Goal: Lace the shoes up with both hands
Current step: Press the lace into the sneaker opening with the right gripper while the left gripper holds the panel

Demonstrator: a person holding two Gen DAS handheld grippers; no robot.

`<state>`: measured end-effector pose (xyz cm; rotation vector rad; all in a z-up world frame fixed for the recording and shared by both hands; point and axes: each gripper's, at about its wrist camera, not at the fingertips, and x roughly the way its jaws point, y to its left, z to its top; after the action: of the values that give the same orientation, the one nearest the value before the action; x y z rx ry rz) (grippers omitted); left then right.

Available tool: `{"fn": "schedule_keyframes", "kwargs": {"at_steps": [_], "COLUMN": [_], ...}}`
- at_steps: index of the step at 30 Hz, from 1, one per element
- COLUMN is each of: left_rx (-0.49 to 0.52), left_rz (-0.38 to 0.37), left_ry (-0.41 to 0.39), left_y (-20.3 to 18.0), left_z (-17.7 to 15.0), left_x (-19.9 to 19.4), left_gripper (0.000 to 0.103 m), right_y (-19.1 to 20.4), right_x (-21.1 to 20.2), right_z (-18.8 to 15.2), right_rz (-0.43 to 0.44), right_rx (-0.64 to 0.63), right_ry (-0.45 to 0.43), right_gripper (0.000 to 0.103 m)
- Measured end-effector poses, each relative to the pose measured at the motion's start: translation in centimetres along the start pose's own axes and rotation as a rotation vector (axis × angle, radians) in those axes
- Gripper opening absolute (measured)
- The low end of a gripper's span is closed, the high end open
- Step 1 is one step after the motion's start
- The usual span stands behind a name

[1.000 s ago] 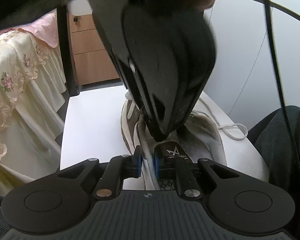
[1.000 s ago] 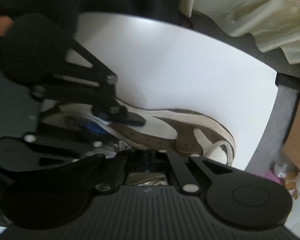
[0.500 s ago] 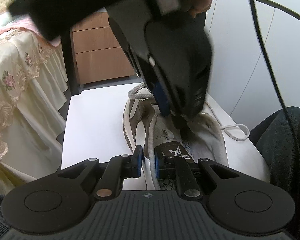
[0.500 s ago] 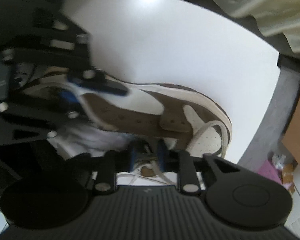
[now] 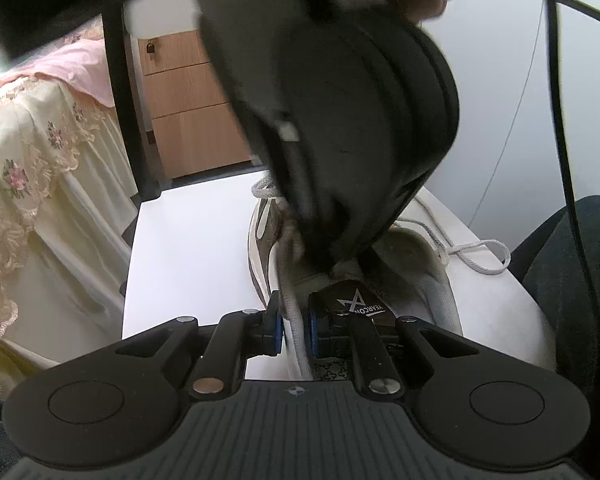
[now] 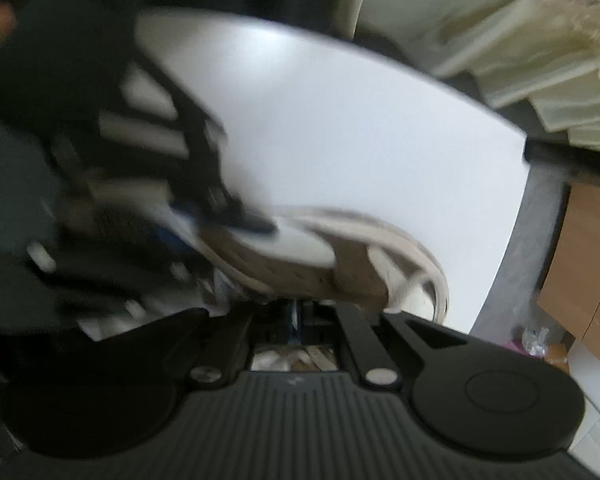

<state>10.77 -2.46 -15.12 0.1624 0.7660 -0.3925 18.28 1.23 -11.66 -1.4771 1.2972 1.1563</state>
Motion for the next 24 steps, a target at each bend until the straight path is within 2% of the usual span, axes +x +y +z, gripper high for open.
{"fn": "schedule_keyframes", "kwargs": {"at_steps": [3,6,8,9,10,11,12,15,17,19,21,22,24], "left_rx": [-0.016,-0.022,-0.023,-0.025,-0.027,-0.029,-0.031,-0.033,-0.027,-0.022,-0.012,-0.005,0.013], "left_rz": [0.005,0.002,0.000,0.000,0.000,0.000,0.001,0.003,0.007,0.014,0.026,0.032,0.042], "left_ry": [0.003,0.004,0.005,0.006,0.008,0.009,0.010,0.013,0.013,0.012,0.010,0.009,0.008], "left_y": [0.2,0.4,0.4,0.5,0.6,0.7,0.8,0.9,0.8,0.8,0.6,0.4,0.1], "left_z": [0.0,0.1,0.2,0.2,0.2,0.2,0.3,0.3,0.2,0.2,0.1,0.0,0.0], "left_x": [0.0,0.1,0.1,0.1,0.1,0.0,0.0,-0.1,-0.2,-0.3,-0.3,-0.3,-0.4], "left_gripper": [0.015,0.015,0.015,0.015,0.015,0.015,0.015,0.015,0.015,0.015,0.016,0.016,0.016], "right_y": [0.4,-0.9,-2.2,-2.4,-2.6,-2.9,-3.3,-0.9,-0.3,-0.1,0.4,0.6,0.8], "right_x": [-1.4,-2.3,-1.4,-1.5,-1.6,-1.5,-1.3,-2.6,-2.4,-1.4,0.2,0.3,0.0], "right_z": [0.1,-1.5,-2.1,-2.5,-2.9,-3.1,-3.3,-4.3,-4.3,-4.4,-4.4,-4.7,-5.5], "right_rz": [-0.004,-0.013,-0.020,-0.028,-0.032,-0.018,0.004,0.013,-0.005,-0.008,-0.048,-0.064,-0.085], "right_rx": [-0.001,0.053,0.068,0.072,0.074,0.074,0.073,0.087,0.101,0.121,0.125,0.158,0.253], "right_ry": [-0.033,-0.061,-0.074,-0.075,-0.082,-0.094,-0.108,-0.106,-0.096,-0.085,-0.049,-0.062,-0.116], "right_gripper": [0.002,0.003,0.006,0.027,0.057,0.060,0.057,0.052,0.040,0.022,0.008,0.004,0.003]}}
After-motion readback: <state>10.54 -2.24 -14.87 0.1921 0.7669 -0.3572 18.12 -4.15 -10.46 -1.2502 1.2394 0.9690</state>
